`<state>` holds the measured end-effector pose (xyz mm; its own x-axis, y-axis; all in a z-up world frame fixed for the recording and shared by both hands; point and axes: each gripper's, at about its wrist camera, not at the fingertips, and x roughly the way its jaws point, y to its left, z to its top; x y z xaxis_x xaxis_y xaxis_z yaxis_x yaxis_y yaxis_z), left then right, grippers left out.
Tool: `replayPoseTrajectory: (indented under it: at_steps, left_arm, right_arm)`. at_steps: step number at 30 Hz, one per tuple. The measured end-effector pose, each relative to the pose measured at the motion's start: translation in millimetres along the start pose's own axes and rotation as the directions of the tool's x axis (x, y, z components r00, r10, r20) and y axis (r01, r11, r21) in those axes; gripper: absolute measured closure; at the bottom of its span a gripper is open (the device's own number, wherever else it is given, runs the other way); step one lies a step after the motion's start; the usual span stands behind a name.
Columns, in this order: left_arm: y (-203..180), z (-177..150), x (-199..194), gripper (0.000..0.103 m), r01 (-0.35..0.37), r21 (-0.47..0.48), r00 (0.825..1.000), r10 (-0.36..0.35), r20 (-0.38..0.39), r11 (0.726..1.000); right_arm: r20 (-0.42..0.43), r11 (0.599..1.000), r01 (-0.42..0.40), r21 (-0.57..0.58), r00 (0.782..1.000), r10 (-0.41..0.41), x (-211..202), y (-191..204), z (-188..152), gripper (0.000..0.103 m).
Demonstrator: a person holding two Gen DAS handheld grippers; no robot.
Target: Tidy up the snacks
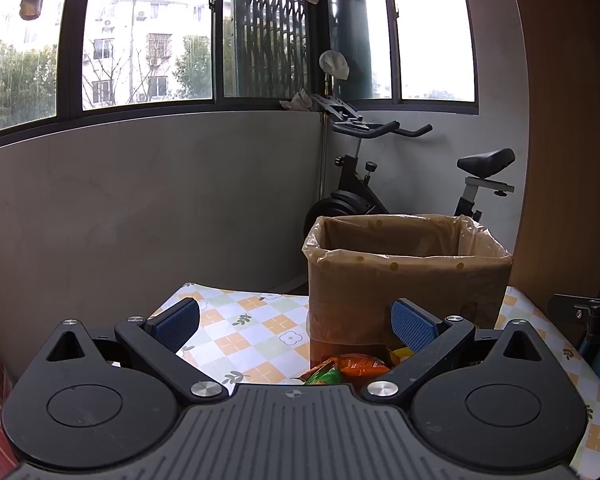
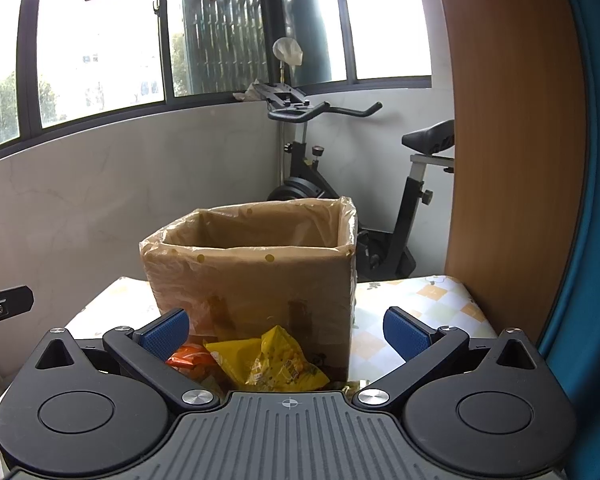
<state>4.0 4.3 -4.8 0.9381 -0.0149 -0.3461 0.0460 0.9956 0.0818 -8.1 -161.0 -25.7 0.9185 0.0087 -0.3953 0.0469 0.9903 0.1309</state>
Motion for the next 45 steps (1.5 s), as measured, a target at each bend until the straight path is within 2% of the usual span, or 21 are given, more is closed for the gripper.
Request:
replayPoseTrajectory:
  at_steps: [20,29,33,37,39,41,45]
  left_arm:
    - [0,0,2,0.000,-0.001,-0.008,1.000,0.001,-0.013,1.000]
    - [0,-3,5,0.000,-0.024,-0.011,0.999,0.024,-0.024,1.000]
    - [6,-9,12,0.000,-0.027,-0.007,0.999,0.026,-0.039,1.000]
    - [15,-19,25,0.000,-0.075,0.030,0.996,0.076,-0.053,0.997]
    - [25,-27,32,0.000,-0.093,0.018,0.994,0.094,-0.062,0.995]
    - [34,-36,38,0.000,-0.095,-0.007,0.993,0.094,-0.075,0.995]
    - [43,-53,55,0.001,-0.083,-0.061,0.988,0.074,-0.136,0.995]
  right_arm:
    - [-0.007,1.000,0.002,0.005,1.000,-0.002,1,2,-3,0.000]
    - [-0.013,1.000,0.005,0.017,1.000,-0.005,6,-2,-7,0.000]
    - [0.017,0.999,0.011,0.050,1.000,-0.012,12,-8,-20,0.000]
    - [-0.012,0.995,0.015,0.098,1.000,-0.014,31,-13,-44,0.000]
    - [-0.008,0.994,-0.015,0.108,1.000,0.016,38,-13,-58,0.000]
    - [-0.007,0.994,-0.057,0.090,0.998,0.057,46,-8,-71,0.000]
    - [-0.056,0.997,-0.071,0.012,0.996,0.071,68,9,-91,0.000]
